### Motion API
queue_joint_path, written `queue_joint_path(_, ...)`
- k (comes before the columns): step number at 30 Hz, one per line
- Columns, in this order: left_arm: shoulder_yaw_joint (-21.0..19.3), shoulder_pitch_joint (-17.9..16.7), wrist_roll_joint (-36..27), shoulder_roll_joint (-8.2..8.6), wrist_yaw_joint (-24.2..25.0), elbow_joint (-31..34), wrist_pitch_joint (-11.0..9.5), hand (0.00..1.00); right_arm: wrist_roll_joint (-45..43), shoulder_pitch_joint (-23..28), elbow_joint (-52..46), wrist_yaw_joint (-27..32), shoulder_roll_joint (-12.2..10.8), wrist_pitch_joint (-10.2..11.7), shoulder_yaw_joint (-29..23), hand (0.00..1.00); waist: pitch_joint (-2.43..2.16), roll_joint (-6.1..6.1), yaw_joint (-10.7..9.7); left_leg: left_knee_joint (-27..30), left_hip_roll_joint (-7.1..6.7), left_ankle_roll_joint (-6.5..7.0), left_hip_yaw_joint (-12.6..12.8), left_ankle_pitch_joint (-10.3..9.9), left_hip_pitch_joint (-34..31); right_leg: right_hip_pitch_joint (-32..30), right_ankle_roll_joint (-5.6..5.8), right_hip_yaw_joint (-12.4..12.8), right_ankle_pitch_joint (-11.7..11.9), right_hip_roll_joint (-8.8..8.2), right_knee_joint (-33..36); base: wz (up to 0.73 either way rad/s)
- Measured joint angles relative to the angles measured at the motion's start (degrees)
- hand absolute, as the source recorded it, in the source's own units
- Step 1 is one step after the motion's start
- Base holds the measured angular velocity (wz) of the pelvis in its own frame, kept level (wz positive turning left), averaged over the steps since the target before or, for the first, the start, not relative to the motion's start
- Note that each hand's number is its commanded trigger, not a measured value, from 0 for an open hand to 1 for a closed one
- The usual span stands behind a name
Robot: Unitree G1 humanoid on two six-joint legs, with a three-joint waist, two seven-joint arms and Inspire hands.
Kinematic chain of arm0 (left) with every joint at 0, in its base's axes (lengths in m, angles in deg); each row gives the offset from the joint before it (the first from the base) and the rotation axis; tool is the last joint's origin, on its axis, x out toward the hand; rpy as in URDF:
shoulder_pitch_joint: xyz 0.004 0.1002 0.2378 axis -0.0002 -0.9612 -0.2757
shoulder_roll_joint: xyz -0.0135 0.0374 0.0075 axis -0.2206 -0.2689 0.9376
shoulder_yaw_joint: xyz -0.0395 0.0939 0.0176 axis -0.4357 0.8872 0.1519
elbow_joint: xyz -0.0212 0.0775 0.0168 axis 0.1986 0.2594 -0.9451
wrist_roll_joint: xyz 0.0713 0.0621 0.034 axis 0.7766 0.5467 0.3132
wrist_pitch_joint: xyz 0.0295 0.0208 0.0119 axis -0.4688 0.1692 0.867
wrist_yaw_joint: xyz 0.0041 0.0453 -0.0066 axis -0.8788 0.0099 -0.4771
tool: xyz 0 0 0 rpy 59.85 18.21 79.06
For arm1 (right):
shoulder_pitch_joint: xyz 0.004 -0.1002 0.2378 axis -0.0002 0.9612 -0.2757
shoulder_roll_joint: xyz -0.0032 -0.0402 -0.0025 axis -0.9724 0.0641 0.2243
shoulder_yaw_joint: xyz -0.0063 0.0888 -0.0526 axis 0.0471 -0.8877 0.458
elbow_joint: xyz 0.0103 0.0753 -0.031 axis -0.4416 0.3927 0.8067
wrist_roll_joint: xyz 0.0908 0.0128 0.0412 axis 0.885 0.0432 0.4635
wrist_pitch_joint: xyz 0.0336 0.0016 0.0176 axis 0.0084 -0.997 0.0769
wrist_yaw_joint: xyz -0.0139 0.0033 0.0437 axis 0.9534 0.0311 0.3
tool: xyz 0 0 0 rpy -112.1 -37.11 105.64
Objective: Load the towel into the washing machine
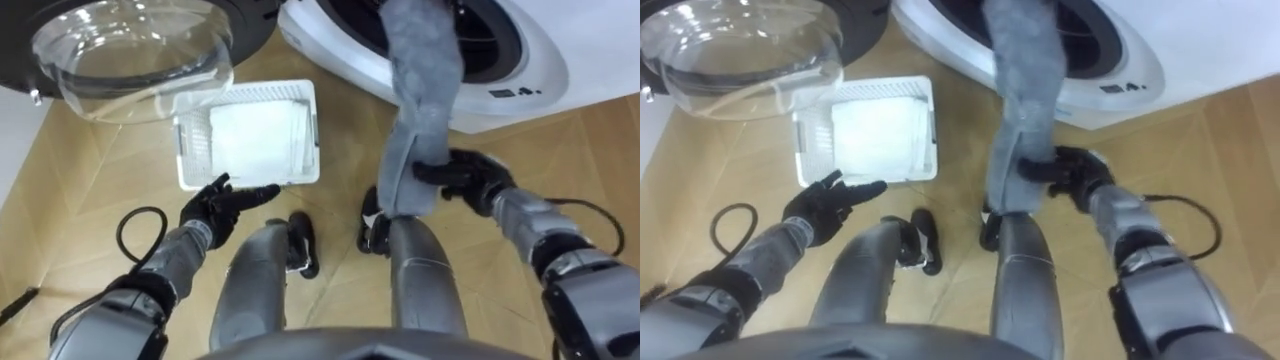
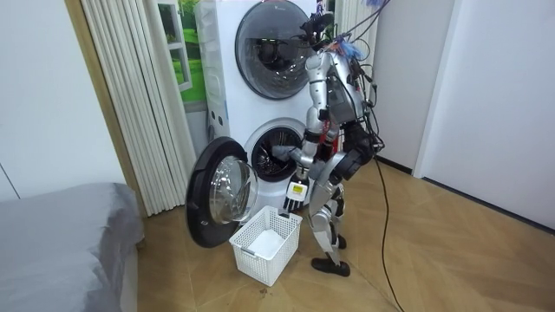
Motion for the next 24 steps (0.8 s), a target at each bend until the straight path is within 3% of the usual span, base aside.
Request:
queue_joint_path(5,-2.57,-1.17,3.46,-1.59,0.07,-0.84,0.19,0.0,5.1,-5.83,-0.05,-2.23,5.87,-2.88,-2.33,1.0,-0.02,-2.86,0.23,0.01,-0.54,0.06,0.37,0.18,-0.14,-1.01,-0.06,0.92,-0.13,-0.33,1.02,-0.02)
queue_joint_path(8,-5.07,-1.82,3.56,-2.46,0.11,-1.19,0.16,0.0,8.2,-7.73,0.02,-4.6,6.47,-6.6,-2.5,1.0,0.14,-4.85,0.91,0.29,-0.61,0.08,0.79,0.23,0.22,-1.03,-0.06,1.39,-0.13,-0.41,1.63,-0.05)
queue_joint_path(12,-5.65,-2.63,4.68,-2.8,0.09,-1.12,0.68,0.0,14.24,-11.27,-0.04,-4.49,7.04,-9.66,-2.87,1.0,0.23,-5.38,1.03,1.2,-1.31,0.73,1.1,0.31,-0.32,-1.87,0.3,1.47,-0.52,-1.63,3.3,0.1)
queue_joint_path(14,-6.51,-3.72,4.54,-2.94,-0.33,0.52,0.95,0.0,19.45,-13.13,-0.04,-3.71,7.91,-13.38,-2.89,1.0,0.5,-6.06,0.28,1.43,-2.07,1.5,1.47,0.56,-1.24,-3.2,0.48,1.69,-0.64,-2.83,4.68,0.16)
queue_joint_path(16,-6.63,-4.29,4.53,-2.84,-0.97,1.15,1.12,0.0,23.44,-13.55,-0.05,-3.1,7.99,-14.0,-2.89,1.0,0.58,-6.22,0.22,1.89,-2.25,1.75,1.47,0.68,-1.93,-3.82,0.6,1.71,-0.54,-3.13,5.03,0.07)
queue_joint_path(18,-7.06,-5.14,4.55,-2.84,-1.29,2.04,1.24,0.0,25.78,-14.62,-0.87,-1.68,7.99,-15.84,-3.01,1.0,0.57,-6.22,-0.52,2.08,-2.45,2.03,1.45,0.83,-2.39,-4.19,0.73,1.68,-0.32,-3.39,5.1,0.05)
queue_joint_path(20,-8.86,-5.65,4.63,-2.78,-1.4,2.26,1.26,0.0,28.9,-15.77,-1.68,0.11,8.06,-19.26,-4.15,1.0,0.55,-6.27,-1.96,2.23,-2.87,2.32,1.24,0.96,-2.61,-4.26,0.85,1.42,-0.32,-4.02,5.53,0.12)
queue_joint_path(24,-9.11,-5.85,4.84,-2.5,-1.96,2.73,1.28,0.0,33.33,-16.5,-1.67,2.79,8.07,-20.6,-4.47,1.0,0.55,-6.29,-2.18,2.59,-3.52,2.7,1.19,1.12,-3.0,-4.79,1.13,1.51,-0.4,-4.79,6.32,0.07)
